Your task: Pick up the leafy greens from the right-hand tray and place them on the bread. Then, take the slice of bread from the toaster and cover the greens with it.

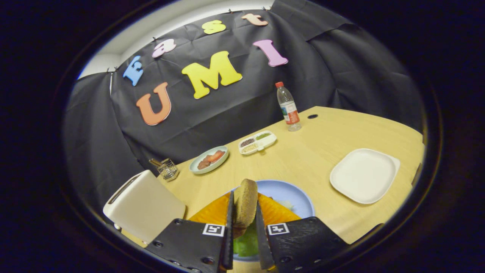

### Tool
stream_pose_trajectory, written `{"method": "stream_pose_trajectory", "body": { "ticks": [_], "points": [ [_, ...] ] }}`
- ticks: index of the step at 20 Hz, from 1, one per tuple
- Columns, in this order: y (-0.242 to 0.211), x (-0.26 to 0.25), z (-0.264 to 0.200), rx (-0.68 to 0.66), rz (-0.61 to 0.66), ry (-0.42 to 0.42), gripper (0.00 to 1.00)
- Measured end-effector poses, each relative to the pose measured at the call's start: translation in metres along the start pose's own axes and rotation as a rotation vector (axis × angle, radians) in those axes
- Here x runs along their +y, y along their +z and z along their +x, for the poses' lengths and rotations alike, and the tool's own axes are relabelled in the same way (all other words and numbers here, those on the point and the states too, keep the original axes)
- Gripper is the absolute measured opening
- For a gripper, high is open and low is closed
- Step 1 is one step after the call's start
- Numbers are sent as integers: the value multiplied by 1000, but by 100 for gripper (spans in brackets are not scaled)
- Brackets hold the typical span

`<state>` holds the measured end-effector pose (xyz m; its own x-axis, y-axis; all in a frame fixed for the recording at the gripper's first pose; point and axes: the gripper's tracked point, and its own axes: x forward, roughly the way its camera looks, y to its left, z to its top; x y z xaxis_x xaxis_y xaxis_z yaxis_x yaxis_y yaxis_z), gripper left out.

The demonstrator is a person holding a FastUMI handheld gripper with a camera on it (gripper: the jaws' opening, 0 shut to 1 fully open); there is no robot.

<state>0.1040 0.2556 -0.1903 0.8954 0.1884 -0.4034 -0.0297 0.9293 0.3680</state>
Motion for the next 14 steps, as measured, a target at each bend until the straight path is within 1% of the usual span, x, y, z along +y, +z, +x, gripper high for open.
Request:
{"method": "stream_pose_trajectory", "body": {
  "ticks": [1, 3, 6, 8, 9, 11, 13, 14],
  "points": [
    [-2, -4, 1, 7, -3, -4, 26],
    [-3, -13, 2, 18, -8, -16, 40],
    [-1, -19, 0, 19, -12, -25, 54],
    [3, -22, -5, 9, -31, -33, 67],
    [8, -22, -10, -3, -46, -37, 75],
    [27, -20, -29, -52, -95, -43, 85],
    [56, -13, -56, -126, -175, -57, 94],
    [73, -6, -72, -174, -212, -56, 95]
  ]
}}
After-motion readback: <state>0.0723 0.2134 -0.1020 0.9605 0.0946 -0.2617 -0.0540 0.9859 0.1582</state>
